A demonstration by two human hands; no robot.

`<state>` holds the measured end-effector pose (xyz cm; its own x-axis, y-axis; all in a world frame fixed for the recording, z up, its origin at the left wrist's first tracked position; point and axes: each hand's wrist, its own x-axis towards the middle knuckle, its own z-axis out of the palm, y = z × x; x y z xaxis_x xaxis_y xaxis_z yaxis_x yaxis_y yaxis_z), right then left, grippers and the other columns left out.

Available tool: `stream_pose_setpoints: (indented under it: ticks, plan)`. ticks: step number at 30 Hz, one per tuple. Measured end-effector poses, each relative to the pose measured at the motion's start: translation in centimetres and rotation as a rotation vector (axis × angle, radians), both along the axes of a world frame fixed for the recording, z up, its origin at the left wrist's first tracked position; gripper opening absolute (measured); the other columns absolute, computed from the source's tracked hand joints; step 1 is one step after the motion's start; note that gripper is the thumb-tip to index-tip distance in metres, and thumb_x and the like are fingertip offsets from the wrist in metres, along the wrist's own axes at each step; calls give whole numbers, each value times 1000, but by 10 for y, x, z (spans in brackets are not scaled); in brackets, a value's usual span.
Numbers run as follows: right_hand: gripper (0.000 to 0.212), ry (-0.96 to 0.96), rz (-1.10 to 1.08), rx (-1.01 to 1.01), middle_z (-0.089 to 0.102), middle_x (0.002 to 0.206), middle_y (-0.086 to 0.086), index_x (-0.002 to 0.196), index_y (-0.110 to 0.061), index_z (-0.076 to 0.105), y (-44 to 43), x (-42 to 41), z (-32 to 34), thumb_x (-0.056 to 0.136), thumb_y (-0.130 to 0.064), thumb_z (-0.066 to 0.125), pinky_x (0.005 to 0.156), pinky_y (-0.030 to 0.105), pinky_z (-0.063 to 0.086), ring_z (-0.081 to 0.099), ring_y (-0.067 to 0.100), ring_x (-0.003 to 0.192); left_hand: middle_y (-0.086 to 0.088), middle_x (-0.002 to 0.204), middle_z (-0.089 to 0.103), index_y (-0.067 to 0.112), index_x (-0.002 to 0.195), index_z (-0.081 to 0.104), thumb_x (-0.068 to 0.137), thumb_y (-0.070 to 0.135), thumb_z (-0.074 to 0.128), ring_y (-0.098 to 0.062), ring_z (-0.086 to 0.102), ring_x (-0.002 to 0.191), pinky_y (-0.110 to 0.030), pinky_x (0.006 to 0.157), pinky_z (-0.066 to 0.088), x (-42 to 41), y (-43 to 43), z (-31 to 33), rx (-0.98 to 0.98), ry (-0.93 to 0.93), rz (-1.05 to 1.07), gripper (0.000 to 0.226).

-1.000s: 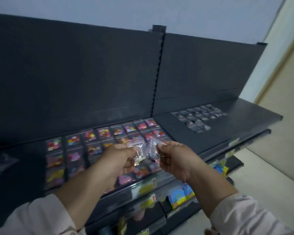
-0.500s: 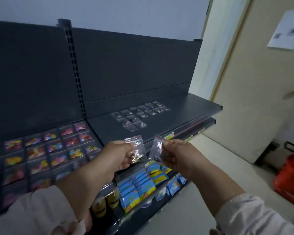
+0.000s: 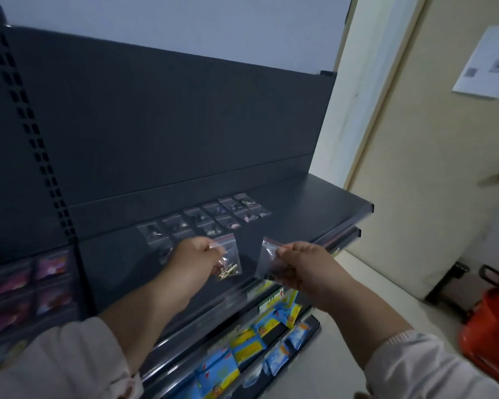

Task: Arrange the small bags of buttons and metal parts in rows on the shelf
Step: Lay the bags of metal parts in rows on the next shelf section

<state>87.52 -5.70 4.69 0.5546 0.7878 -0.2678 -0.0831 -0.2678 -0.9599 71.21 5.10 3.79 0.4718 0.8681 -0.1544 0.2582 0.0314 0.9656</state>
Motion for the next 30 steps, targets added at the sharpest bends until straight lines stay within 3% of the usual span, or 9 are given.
stream_pose_setpoints:
  ticks: [4, 8, 16, 19, 21, 23, 25, 27, 30]
  plan:
    - [15, -44, 38, -20, 63, 76, 12, 83, -9, 59, 36, 33, -1, 95, -11, 50, 61, 28, 51, 58, 25, 68, -2, 67, 65, 17, 73, 62, 93, 15, 55, -17, 56, 64, -29, 66, 42, 30, 30, -6, 69, 35, -23, 22]
    - [16, -22, 119, -61, 60, 75, 12, 83, -8, 58, 72, 58, -12, 96, -11, 49, 57, 28, 53, 58, 21, 64, -10, 74, 69, 16, 75, 65, 90, 11, 54, -18, 58, 62, -31, 64, 43, 51, 51, -18, 96, 94, 4, 19]
    - [16, -79, 417, -177, 62, 63, 4, 80, -11, 57, 140, 103, -41, 94, -9, 50, 54, 24, 42, 48, 12, 50, 2, 75, 69, 32, 78, 62, 86, 16, 54, -21, 66, 73, -42, 72, 57, 85, 75, -48, 135, 293, 153, 19]
    - [13, -109, 542, -219, 61, 63, -1, 84, -12, 57, 157, 111, -46, 94, -9, 49, 55, 24, 43, 47, 11, 52, 5, 76, 68, 34, 77, 59, 80, 16, 56, -19, 65, 76, -38, 74, 55, 101, 78, -54, 164, 376, 248, 18]
    - [11, -325, 624, -198, 61, 70, -3, 87, -18, 60, 168, 118, -50, 93, -14, 51, 63, 25, 49, 54, 11, 61, 3, 91, 69, 32, 89, 57, 81, 19, 57, -19, 63, 86, -32, 78, 52, 110, 78, -54, 253, 509, 278, 15]
    - [12, -703, 697, -115, 66, 87, -2, 96, -25, 62, 177, 128, -52, 92, -19, 53, 79, 27, 51, 62, 15, 80, 2, 109, 63, 30, 114, 53, 85, 24, 56, -19, 58, 101, -29, 83, 47, 116, 78, -52, 448, 684, 301, 30]
    - [22, -1026, 703, -20, 65, 105, -1, 110, -25, 61, 178, 137, -48, 91, -21, 52, 82, 24, 45, 61, 18, 98, 2, 121, 55, 24, 129, 47, 87, 20, 53, -19, 50, 111, -30, 89, 43, 119, 76, -53, 620, 754, 340, 43]
    - [25, -1152, 720, 143, 62, 109, 0, 112, -23, 63, 178, 146, -49, 91, -18, 52, 77, 21, 39, 58, 18, 101, 0, 115, 57, 20, 122, 55, 85, 13, 55, -22, 52, 107, -32, 86, 45, 119, 71, -55, 706, 780, 346, 38]
    - [20, -1167, 883, 286, 63, 100, 1, 98, -18, 68, 174, 155, -64, 86, -17, 52, 78, 20, 39, 56, 19, 97, 2, 83, 64, 19, 81, 66, 67, 2, 68, -20, 60, 77, -31, 65, 51, 119, 65, -66, 758, 860, 227, 22]
